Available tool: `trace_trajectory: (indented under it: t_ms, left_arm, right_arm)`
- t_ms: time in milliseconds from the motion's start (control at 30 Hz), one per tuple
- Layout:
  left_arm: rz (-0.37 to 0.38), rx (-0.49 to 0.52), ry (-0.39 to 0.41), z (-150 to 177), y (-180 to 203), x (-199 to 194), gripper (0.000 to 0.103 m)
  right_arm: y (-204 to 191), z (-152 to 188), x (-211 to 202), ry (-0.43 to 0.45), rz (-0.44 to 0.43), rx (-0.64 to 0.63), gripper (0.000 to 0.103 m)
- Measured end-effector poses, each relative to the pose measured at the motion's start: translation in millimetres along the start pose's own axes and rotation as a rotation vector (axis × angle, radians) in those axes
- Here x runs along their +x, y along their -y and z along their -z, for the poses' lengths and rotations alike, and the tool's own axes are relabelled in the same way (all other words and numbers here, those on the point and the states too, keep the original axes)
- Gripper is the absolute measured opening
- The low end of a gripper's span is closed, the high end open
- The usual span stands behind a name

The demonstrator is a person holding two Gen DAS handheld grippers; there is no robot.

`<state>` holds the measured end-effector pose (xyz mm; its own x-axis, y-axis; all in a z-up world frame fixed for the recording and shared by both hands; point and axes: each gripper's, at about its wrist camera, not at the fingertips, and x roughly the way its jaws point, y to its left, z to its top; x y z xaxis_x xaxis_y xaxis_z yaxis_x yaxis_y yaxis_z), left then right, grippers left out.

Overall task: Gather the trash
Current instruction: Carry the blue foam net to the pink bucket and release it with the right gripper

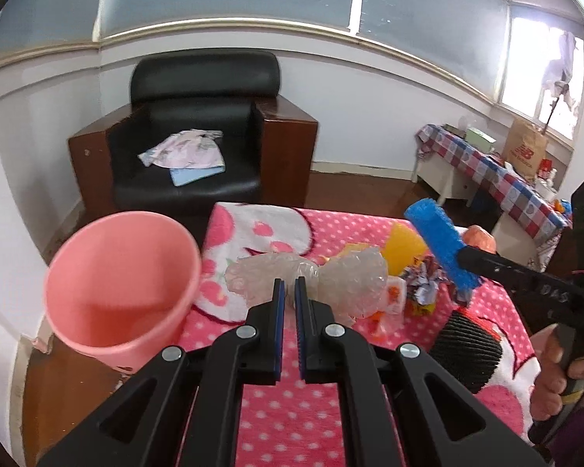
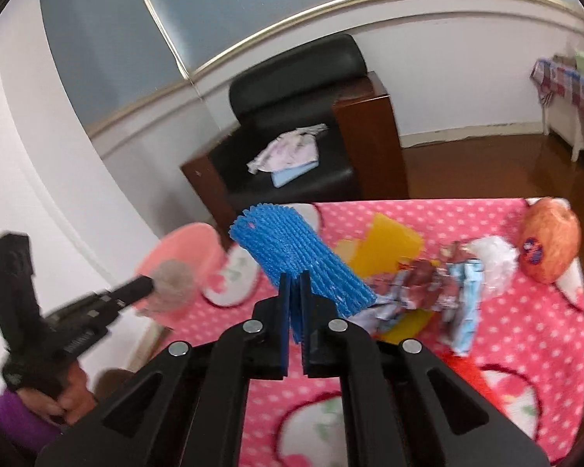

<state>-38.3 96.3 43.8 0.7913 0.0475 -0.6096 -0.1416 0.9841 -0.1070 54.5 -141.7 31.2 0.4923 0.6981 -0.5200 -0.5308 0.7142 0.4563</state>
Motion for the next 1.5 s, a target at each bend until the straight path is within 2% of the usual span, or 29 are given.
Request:
trace_trajectory:
  t_ms: [100,300,467,667,833,1000,1133,1200,1267,1333,1500]
  left_arm:
    - [-0.058,0.001,0.037,-6,-13,-7,0.005]
    - [-0.162,-0.075,0.061,-14,-59,-17,0.005]
    - [-0.251,-0.107,0.065,-13,-96,-16,0.005]
    - [-0.313,-0.12,0.056,-5,-128,-4,0.005]
    - [-0.322,-0.147,0.011,6,-149,12,0.005]
    - [-0.31,-0.165,-0.014,12,-160,25,0.006]
    - [-0.307,-0.173,-0.025,18,-163,28,0.007]
    - [-0.307,-0.167,-0.027,19,-163,29,0.012]
    - [-0.315,-0.166,-0.021,19,-163,28,0.028]
    - [-0.318,-0.176,-0.008,20,-165,25,0.034]
    - [-0.308,-0.189,0.013,19,-164,15,0.039]
  right_arm:
    - [-12,-8,14,-0.016,-0.075,0.027,0.005]
    - [-55,-22,67,-0.091,-0.205,0.059,0.005]
    - [-93,-27,112,-0.157,-0.272,0.053,0.005]
    - [-123,-20,176,-0.253,-0.329,0.096,0.005]
    - [-139,-7,207,-0.306,-0.308,0.089,0.005]
    - [-141,1,220,-0.32,-0.257,0.082,0.005]
    - [-139,3,229,-0.337,-0.219,0.085,0.01]
    - [-138,4,232,-0.347,-0.208,0.094,0.023]
    - [-139,5,231,-0.344,-0.201,0.086,0.032]
    - [-140,5,228,-0.342,-0.199,0.073,0.033]
    - [-142,4,214,-0.318,-0.196,0.037,0.033]
